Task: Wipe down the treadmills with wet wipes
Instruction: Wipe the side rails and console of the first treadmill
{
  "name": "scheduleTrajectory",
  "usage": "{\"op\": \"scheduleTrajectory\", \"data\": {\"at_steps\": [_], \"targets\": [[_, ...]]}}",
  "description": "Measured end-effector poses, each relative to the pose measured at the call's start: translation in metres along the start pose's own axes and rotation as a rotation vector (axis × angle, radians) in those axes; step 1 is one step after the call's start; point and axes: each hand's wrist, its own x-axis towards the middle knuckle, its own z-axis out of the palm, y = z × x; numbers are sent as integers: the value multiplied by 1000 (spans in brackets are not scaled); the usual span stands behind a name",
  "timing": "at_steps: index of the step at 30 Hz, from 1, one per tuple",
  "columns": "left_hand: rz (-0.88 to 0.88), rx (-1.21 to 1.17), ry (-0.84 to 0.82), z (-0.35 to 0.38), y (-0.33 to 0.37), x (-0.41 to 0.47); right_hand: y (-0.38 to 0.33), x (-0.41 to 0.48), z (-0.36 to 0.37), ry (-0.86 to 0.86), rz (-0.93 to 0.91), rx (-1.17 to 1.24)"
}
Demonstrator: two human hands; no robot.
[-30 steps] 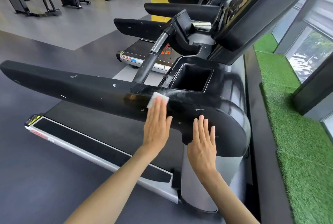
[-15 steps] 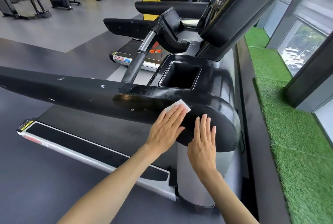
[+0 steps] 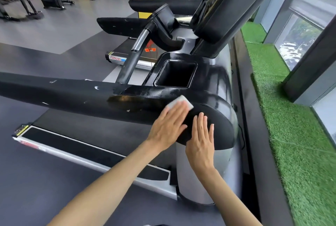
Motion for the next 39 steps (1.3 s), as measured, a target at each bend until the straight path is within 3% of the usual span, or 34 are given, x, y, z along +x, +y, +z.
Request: {"op": "scheduleTrajectory", "data": {"at_steps": [1, 3, 6, 7, 10, 11, 15, 16, 19, 20, 23, 24, 27, 29, 30, 33, 34, 37, 39], "targets": [[147, 30, -51, 2, -4, -5, 1, 0, 0, -3, -2, -4], [182, 100, -80, 2, -16, -8, 3, -1, 0, -2, -15, -16], [-147, -7, 21, -1, -8, -3, 2, -1, 1, 4, -15, -29], [-157, -28, 12, 0, -1, -1, 1, 0, 1, 4, -9, -29], [146, 38, -72, 9, 8, -9, 1, 1, 0, 9, -2, -23], [168, 56, -75, 9, 3, -10, 3, 1, -1, 2, -9, -29], [-149, 0, 31, 3, 3, -5, 5, -1, 0, -14, -32, -36], [-126, -6, 14, 4, 7, -4, 5, 0, 0, -18, -30, -28], [159, 48, -65, 8, 5, -10, 8, 1, -3, -33, -36, 23], [142, 72, -58, 8, 0, -9, 10, 1, -5, -38, -42, 38], [-183, -7, 6, 2, 2, -5, 14, -4, -8, -30, -14, 84], [-220, -13, -2, 3, 8, -3, 14, -7, -8, -26, 8, 98], [102, 80, -119, 12, 19, -6, 12, -14, -6, -21, 64, 147], [174, 104, -124, 12, 10, -10, 9, -16, -7, -25, 66, 163], [79, 90, -83, 11, 4, -12, 8, -16, -7, -26, 56, 161], [-469, -83, 61, -1, -4, -16, 2, -15, -7, -33, 15, 149], [-504, -96, 53, -3, -3, -16, -1, -15, -6, -40, 1, 148], [-99, 2, -99, 8, -2, -29, -12, -17, -1, -77, -75, 139], [-81, 53, -147, 11, -9, -40, -20, -18, 2, -97, -136, 115]]}}
